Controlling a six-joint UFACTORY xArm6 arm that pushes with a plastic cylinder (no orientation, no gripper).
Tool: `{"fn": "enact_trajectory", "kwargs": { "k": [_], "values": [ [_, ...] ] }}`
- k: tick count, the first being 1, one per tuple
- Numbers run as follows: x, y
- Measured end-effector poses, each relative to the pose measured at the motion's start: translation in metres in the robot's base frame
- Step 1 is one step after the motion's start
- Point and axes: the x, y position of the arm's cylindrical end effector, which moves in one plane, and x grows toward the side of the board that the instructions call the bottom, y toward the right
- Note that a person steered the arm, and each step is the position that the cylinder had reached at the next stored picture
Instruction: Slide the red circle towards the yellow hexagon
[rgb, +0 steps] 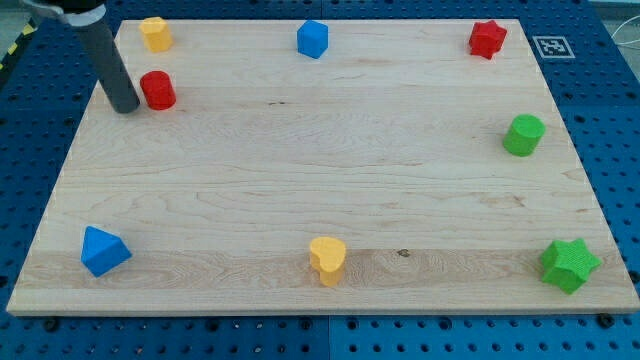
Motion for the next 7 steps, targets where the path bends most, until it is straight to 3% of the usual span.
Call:
{"fn": "enact_trajectory", "kwargs": {
  "k": [2,7],
  "values": [
    [0.002,0.046],
    [-0.029,0.052]
  ]
}}
